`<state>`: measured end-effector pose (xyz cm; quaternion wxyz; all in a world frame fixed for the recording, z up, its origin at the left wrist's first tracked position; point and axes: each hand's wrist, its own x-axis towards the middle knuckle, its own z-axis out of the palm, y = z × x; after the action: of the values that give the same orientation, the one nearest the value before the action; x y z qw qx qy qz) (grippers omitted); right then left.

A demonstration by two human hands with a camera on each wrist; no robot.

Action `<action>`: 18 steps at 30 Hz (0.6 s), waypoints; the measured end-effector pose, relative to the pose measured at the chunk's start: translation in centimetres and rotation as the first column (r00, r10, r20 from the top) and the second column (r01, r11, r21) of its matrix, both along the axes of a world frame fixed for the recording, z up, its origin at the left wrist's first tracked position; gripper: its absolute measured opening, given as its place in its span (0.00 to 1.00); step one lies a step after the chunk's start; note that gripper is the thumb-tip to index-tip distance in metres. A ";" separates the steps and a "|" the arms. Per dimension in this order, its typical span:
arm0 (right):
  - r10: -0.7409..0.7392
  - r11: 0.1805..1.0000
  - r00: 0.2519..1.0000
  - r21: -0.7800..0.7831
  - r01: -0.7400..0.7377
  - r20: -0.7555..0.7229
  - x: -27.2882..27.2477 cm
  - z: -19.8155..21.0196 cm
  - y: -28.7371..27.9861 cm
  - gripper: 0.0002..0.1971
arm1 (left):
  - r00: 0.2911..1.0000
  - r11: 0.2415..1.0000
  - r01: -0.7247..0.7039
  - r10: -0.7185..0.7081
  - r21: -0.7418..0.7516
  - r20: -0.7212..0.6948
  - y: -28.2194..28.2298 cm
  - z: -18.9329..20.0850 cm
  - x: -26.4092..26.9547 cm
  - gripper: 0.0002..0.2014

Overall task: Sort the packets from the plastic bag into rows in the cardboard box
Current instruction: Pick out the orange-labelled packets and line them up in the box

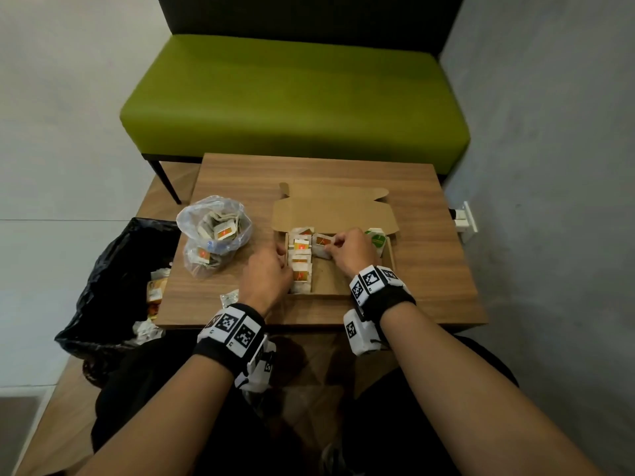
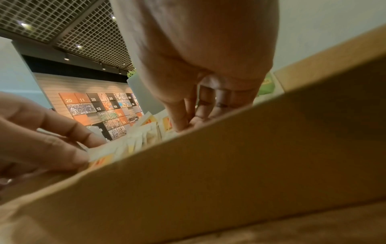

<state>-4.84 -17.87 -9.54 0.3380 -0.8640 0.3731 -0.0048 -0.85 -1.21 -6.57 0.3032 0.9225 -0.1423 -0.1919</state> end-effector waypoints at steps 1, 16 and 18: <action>-0.025 1.000 1.000 -0.004 0.025 0.014 0.1 -0.1 0.0 0.06 | 1.000 1.000 0.005 -0.005 0.004 0.001 0.0 0.0 0.1 0.08; -0.224 0.975 0.956 0.055 0.217 0.191 -0.5 0.8 0.7 0.05 | 0.985 0.999 -0.018 0.011 0.039 0.173 2.7 -0.3 0.9 0.10; -0.206 0.979 0.952 0.052 0.199 0.225 -1.6 1.4 0.9 0.04 | 0.978 0.993 -0.001 -0.024 0.118 0.207 4.4 -0.7 1.6 0.08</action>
<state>-6.44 -17.02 -8.14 0.3891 -0.8098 0.4183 -0.1336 0.73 3.18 -7.28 0.2306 0.9530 -0.1669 -0.1041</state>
